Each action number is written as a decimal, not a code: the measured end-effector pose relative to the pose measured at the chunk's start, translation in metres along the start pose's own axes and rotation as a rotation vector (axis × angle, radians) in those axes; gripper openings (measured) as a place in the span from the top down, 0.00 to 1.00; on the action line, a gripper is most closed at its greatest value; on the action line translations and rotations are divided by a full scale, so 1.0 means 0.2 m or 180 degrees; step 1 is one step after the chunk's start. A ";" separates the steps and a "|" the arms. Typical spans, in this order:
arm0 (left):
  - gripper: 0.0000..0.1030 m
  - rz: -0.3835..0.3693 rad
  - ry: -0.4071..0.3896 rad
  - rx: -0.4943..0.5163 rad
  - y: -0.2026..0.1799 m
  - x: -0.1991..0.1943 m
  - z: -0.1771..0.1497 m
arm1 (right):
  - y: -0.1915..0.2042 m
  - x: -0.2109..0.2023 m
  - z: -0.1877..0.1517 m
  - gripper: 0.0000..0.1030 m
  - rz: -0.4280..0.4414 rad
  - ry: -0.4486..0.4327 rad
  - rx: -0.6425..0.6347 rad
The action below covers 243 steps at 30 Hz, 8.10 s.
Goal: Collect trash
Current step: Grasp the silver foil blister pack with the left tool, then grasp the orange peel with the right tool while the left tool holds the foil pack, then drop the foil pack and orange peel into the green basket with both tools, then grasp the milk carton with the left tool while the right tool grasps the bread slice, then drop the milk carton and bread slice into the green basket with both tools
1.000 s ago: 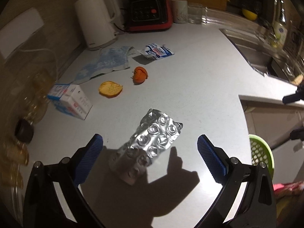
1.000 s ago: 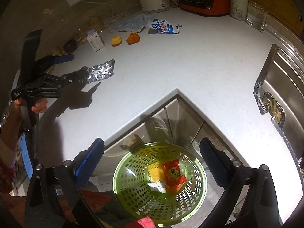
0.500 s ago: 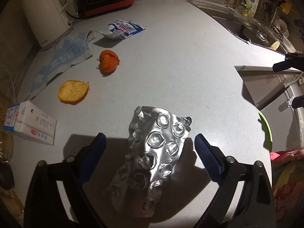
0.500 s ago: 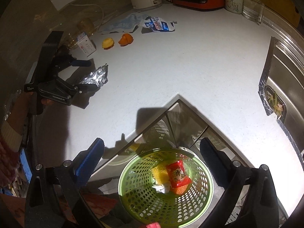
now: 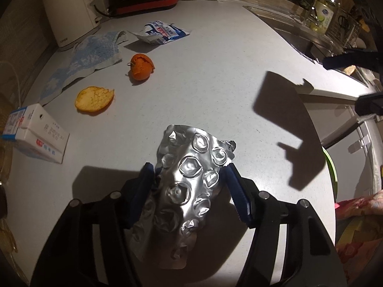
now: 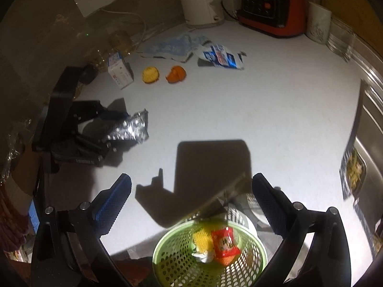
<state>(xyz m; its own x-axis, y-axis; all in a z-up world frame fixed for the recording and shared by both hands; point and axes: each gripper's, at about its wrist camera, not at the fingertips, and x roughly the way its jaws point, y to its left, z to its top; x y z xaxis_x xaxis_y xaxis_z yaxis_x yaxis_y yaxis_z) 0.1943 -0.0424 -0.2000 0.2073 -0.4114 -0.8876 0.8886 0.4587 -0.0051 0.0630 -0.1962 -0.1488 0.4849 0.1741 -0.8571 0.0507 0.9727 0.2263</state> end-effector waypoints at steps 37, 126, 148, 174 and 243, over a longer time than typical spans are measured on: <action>0.49 0.0372 -0.0218 -0.0875 0.02 -0.10 -0.09 | 0.18 0.77 0.72 0.72 -0.0095 0.0014 -0.0495; 0.09 0.0678 -0.0288 -0.1524 -1.14 -0.42 -0.38 | -0.14 -0.18 -0.95 0.13 0.0247 0.0411 -0.0554; 0.08 0.1478 -0.0478 -0.2648 -0.18 -0.55 -0.07 | 0.09 -0.08 -0.04 0.02 0.0156 -0.0354 -0.0640; 0.08 0.1694 -0.0183 -0.3460 0.75 -0.11 0.16 | 0.38 0.83 0.71 0.13 0.0193 -0.0054 -0.0917; 0.61 0.1193 -0.0046 -0.2416 -0.88 -0.39 -0.19 | -0.09 -0.28 -0.55 0.79 0.0100 -0.0115 -0.0499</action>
<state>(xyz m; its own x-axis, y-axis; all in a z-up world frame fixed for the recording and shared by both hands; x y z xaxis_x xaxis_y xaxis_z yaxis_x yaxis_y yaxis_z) 0.0058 -0.0624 -0.1471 0.4434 -0.1343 -0.8862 0.2452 0.9692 -0.0241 -0.0615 -0.2055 -0.1561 0.5153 0.2019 -0.8329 -0.1004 0.9794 0.1753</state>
